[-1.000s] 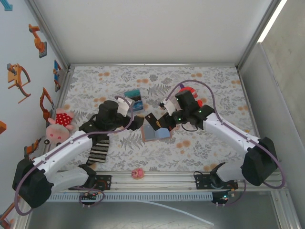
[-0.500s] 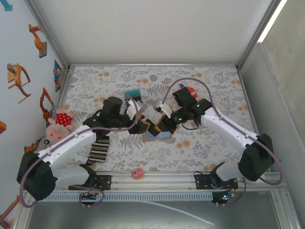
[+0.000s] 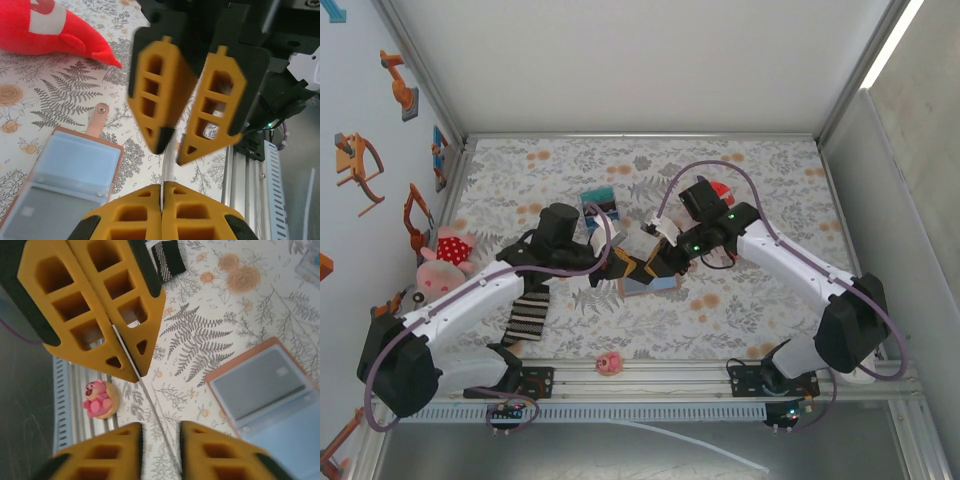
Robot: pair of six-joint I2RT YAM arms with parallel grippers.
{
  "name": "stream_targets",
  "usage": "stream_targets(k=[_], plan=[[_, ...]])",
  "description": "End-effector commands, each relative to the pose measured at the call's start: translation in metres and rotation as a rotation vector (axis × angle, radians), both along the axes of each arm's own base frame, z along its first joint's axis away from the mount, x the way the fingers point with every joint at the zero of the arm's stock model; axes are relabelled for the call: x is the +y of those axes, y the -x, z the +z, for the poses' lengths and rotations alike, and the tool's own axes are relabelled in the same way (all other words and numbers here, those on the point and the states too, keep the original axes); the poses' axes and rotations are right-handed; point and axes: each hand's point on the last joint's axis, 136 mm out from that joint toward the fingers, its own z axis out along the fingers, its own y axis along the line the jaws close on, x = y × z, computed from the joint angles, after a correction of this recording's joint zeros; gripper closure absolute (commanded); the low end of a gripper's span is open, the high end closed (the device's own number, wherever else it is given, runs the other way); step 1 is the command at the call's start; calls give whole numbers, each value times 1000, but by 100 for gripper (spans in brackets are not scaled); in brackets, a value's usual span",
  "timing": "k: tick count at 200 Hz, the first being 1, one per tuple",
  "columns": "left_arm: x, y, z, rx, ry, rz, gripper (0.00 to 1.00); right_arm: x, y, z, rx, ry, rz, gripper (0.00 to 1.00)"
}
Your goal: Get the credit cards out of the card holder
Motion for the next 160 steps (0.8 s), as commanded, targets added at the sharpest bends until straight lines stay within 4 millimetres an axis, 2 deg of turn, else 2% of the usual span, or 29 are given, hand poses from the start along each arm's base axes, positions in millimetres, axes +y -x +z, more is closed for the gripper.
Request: stream_targets(k=[1,5,19,43,90,128,160], plan=[[4,-5,11,-40,39,47,100,0,-9,19,-39,-55,-59,58],[5,-6,12,-48,42,61,100,-1,-12,21,-42,-61,-79,49],[9,-12,17,-73,63,118,100,-7,-22,20,-47,-82,-150,43],[17,-23,27,-97,120,240,100,-12,-31,27,-67,-165,-258,42],[34,-38,55,-83,268,443,100,-9,-41,61,-57,-421,-399,37],[35,-31,82,-50,413,441,100,0,-48,72,-3,-540,-417,38],[33,-24,91,-31,454,408,99,8,-46,89,24,-631,-360,40]])
